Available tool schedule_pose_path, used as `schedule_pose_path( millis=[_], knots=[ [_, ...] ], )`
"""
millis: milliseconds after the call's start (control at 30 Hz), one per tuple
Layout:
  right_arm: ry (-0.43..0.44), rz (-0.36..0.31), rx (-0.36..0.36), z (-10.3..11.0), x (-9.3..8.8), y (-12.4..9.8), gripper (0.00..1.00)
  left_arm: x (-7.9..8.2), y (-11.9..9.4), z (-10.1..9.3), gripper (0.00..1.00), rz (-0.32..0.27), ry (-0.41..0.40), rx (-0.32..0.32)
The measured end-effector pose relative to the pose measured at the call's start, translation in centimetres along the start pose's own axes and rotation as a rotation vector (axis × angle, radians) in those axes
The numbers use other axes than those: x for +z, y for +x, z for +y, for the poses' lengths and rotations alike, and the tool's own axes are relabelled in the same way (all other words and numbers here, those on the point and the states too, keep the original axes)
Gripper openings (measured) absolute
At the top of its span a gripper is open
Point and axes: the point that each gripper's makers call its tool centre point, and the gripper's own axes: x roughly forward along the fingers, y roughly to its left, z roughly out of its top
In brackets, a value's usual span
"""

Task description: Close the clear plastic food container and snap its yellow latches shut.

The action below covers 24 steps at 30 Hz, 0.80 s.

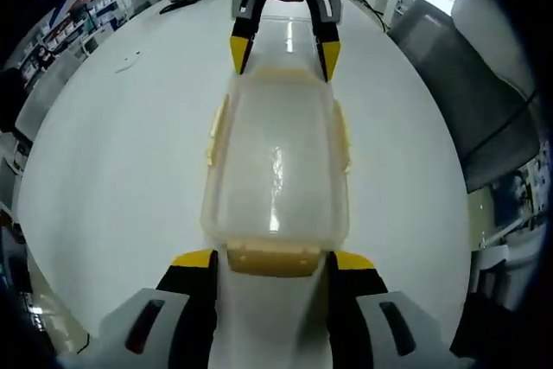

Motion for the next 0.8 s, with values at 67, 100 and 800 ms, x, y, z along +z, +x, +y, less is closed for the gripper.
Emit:
schedule_pose_path(
  millis=[67,100,800],
  knots=[
    [-0.001,0.004,-0.001,0.06,0.01,0.08,0.57,0.07,-0.04,0.05,0.45,-0.001,-0.004,0.003],
    [-0.004,0.008,-0.001,0.09,0.01,0.18,0.56,0.1,0.02,0.13,0.45,-0.003,0.002,0.003],
    [-0.052,0.077,-0.001,-0.64,-0.84,0.09,0.44,0.41,0.22,0.23,0.4,0.006,0.028,-0.01]
  ],
)
